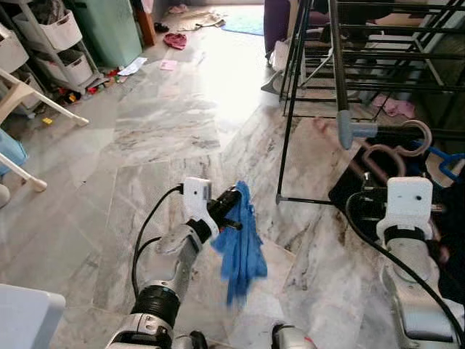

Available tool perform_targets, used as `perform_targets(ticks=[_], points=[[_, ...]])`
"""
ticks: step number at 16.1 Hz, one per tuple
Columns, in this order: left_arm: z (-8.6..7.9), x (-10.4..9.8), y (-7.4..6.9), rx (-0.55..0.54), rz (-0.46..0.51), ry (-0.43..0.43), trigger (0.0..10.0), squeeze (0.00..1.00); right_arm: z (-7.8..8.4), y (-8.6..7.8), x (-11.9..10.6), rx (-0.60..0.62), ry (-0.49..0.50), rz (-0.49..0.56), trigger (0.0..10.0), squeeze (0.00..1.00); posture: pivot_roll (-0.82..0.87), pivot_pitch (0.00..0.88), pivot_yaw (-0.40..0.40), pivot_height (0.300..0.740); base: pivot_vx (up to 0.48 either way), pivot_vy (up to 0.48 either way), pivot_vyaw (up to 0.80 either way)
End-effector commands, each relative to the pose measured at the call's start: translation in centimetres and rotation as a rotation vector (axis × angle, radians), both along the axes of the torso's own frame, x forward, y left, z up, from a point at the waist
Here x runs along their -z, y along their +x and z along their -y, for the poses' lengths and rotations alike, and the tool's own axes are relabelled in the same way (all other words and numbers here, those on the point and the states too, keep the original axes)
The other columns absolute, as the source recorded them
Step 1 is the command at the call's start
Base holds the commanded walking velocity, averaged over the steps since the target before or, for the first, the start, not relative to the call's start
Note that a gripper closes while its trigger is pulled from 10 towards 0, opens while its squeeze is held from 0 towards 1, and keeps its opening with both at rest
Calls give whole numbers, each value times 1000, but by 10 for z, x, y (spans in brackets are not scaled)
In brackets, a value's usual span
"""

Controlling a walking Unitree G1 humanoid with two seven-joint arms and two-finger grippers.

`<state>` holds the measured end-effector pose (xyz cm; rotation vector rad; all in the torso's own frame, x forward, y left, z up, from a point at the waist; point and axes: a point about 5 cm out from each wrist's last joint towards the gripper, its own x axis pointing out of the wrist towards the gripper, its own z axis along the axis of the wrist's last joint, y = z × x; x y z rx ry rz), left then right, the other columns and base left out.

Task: Hang hanger

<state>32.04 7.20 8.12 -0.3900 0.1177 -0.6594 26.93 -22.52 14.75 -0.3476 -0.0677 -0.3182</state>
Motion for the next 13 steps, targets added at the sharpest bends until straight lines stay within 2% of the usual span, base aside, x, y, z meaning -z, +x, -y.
perform_targets(ticks=[1,4,8,10,13], points=[[0,-2,-1,15,12,6,10000,0,4,0,-4,2,-3,3,10000,0,-306,171,75,740,0,0,0],[0,0,-2,16,2,10,10000,0,9,2,-2,-10,7,-22,10000,0,-300,174,78,740,0,0,0],[-1,4,-4,25,-19,28,10000,0,38,16,-8,-42,-43,-101,10000,0,-292,177,81,740,0,0,0],[-1,4,-4,25,-19,29,10000,0,39,16,-8,-41,-47,-101,10000,0,-292,177,81,740,0,0,0],[0,6,-4,26,-29,37,10000,0,50,19,-7,-37,-47,-144,10000,0,-286,175,76,740,0,0,0]])
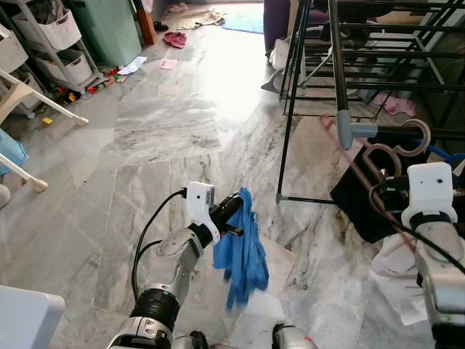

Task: Hang hanger

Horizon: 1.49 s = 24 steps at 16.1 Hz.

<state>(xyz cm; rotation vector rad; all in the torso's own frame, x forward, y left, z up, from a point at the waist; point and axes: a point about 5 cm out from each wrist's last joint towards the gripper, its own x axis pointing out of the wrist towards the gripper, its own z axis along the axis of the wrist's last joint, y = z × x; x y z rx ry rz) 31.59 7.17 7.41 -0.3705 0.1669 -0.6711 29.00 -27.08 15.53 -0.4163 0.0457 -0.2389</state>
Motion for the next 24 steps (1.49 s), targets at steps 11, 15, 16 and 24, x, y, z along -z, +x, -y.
perform_targets(ticks=[11,15,16,24], points=[[-2,5,-3,5,-25,36,10000,0,16,15,15,-106,159,-218,6824,0,-280,171,66,740,0,0,0],[-1,6,-3,12,-26,45,10000,0,11,19,20,-85,201,-238,6941,0,-280,170,65,740,0,0,0],[-1,6,-3,12,-27,47,10000,0,10,18,23,-66,214,-244,10000,0,-281,170,67,740,0,0,0],[0,7,-3,28,-36,63,10000,0,-2,13,36,16,228,-253,10000,0,-283,171,77,740,0,0,0]])
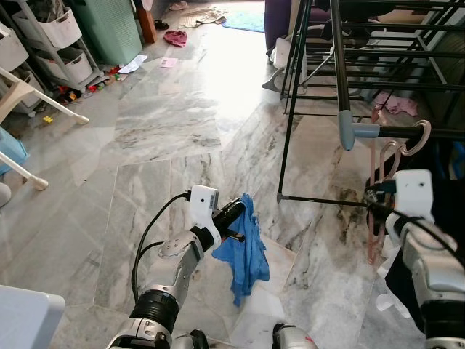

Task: Hang hanger

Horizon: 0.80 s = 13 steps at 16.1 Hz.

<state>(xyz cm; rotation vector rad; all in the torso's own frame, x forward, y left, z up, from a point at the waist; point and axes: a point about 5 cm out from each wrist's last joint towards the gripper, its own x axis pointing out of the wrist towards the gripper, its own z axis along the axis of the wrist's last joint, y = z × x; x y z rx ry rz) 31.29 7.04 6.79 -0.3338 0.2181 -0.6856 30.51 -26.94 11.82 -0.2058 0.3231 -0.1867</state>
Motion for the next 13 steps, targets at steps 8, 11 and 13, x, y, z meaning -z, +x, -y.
perform_targets(ticks=[8,11,13], points=[[-1,1,0,9,-7,16,10000,0,0,-3,-8,76,-56,27,10000,980,-284,175,84,740,0,0,0],[-1,1,-1,8,-12,17,10000,0,6,-8,-8,107,-77,13,10000,937,-287,177,86,740,0,0,0],[-1,1,-1,11,-13,17,10000,0,8,-11,-8,118,-80,8,10000,925,-291,180,91,740,0,0,0]])
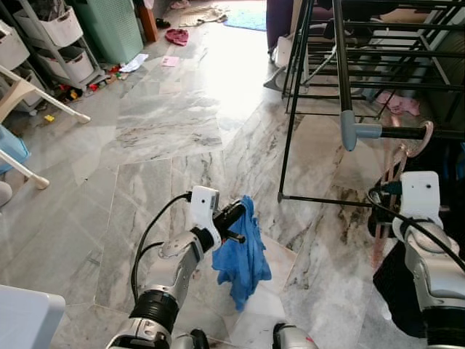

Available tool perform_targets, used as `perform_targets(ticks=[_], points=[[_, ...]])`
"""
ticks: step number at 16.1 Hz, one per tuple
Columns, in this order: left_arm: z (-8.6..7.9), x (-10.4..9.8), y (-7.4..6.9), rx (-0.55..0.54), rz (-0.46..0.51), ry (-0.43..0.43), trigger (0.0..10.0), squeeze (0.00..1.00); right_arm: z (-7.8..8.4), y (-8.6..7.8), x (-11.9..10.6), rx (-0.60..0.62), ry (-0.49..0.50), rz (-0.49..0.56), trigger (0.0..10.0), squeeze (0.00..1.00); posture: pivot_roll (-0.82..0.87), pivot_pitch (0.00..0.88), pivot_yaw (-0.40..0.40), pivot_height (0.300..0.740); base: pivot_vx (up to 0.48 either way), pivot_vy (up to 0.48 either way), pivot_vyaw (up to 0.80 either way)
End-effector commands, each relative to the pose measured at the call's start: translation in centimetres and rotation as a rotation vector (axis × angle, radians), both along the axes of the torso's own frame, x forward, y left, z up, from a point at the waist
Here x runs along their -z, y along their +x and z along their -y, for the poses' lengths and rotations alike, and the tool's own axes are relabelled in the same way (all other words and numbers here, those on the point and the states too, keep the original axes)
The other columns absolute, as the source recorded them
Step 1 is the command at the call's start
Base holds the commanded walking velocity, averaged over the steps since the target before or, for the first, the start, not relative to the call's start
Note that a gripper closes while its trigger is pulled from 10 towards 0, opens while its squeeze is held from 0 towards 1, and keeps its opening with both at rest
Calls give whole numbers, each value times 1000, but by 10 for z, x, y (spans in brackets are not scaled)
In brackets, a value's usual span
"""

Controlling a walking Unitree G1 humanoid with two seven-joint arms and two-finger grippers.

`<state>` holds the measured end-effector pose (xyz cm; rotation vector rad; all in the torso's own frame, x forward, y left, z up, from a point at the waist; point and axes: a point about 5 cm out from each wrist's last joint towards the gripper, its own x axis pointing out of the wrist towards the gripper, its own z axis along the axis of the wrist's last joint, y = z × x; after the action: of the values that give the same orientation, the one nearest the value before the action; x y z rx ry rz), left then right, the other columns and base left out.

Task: Hang hanger

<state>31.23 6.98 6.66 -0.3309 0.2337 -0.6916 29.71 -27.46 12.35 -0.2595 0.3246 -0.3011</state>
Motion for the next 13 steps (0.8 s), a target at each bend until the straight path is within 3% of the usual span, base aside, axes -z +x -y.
perform_targets(ticks=[1,4,5,6,7,8,13], points=[[-1,-1,1,4,-1,11,10000,0,4,-5,-3,26,-14,2,10000,890,-291,180,91,740,0,0,0],[-1,-1,1,6,-1,16,10000,0,1,-7,-3,10,18,10,10000,820,-292,182,94,740,0,0,0],[-1,0,1,8,-2,17,10000,0,-3,-6,-3,-14,29,15,10000,690,-292,182,94,740,0,0,0],[-1,0,1,8,-3,19,10000,0,-7,-4,-4,-34,34,13,10000,349,-292,182,94,740,0,0,0],[-1,0,1,8,-3,20,10000,0,-9,-2,-4,-45,36,13,10000,196,-292,182,94,740,0,0,0],[-1,0,1,7,-3,19,10000,0,-11,-1,-6,-58,35,15,10000,129,-292,182,94,740,0,0,0],[-2,0,0,-2,-2,12,10000,0,-11,-2,-19,-6,-63,63,10000,129,-284,183,90,740,0,0,0]])
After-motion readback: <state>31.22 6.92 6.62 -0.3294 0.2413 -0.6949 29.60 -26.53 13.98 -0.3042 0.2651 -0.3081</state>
